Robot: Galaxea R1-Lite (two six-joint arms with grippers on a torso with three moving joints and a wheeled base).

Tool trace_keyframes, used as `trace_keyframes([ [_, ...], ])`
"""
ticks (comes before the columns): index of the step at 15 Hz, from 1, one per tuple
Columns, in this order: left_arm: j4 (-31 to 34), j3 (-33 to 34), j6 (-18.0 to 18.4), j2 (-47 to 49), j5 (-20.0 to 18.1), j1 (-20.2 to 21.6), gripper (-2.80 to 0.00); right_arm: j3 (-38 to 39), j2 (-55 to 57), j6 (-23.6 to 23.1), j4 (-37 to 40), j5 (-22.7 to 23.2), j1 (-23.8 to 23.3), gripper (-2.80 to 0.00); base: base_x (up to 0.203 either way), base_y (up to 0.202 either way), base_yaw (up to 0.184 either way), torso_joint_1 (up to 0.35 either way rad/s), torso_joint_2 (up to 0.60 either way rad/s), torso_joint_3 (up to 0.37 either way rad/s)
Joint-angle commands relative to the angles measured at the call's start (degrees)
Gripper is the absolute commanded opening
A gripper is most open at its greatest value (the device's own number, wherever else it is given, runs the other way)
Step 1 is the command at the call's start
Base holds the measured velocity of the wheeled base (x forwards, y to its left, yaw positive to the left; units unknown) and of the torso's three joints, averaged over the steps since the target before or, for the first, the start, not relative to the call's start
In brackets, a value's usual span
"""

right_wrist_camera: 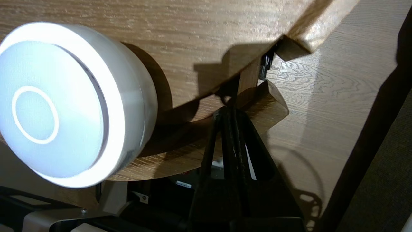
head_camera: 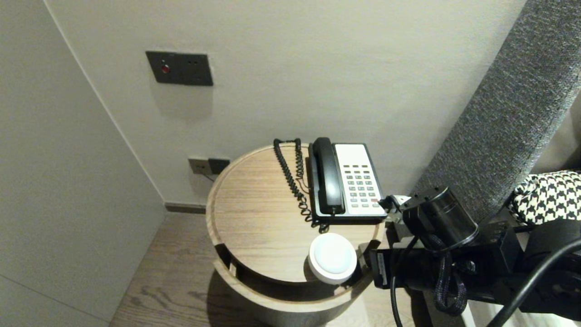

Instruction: Open the nightstand drawer

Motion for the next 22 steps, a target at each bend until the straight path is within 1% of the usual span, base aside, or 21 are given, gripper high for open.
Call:
trace_keyframes([
  [1,-0.04,0.00,0.02,-0.09,0.02,0.02,-2.80,1.47,-0.98,0.17,-0.07,0.01,0.68,-2.80,0.000,0.000,0.000,0.000,0.00,0.000],
  [5,-0.04,0.00,0.02,-0.09,0.02,0.02,-2.80,4.53,-2.27,0.25,-0.08,0.08,1.74,-2.80,0.000,0.000,0.000,0.000,0.00,0.000],
  [14,-0.04,0.00,0.02,-0.09,0.02,0.02,-2.80,11.82,-5.32,0.35,-0.16,0.18,6.39,-2.80,0.000,0.000,0.000,0.000,0.00,0.000],
  [15,-0.04,0.00,0.02,-0.09,0.02,0.02,-2.80,12.49,-5.71,0.80,-0.16,0.19,6.98,-2.80,0.000,0.000,0.000,0.000,0.00,0.000],
  [17,-0.04,0.00,0.02,-0.09,0.02,0.02,-2.80,13.50,-6.62,3.59,-0.16,0.25,8.79,-2.80,0.000,0.000,0.000,0.000,0.00,0.000],
  [22,-0.04,0.00,0.02,-0.09,0.02,0.02,-2.80,15.34,-8.50,3.87,-0.07,0.28,9.86,-2.80,0.000,0.000,0.000,0.000,0.00,0.000],
])
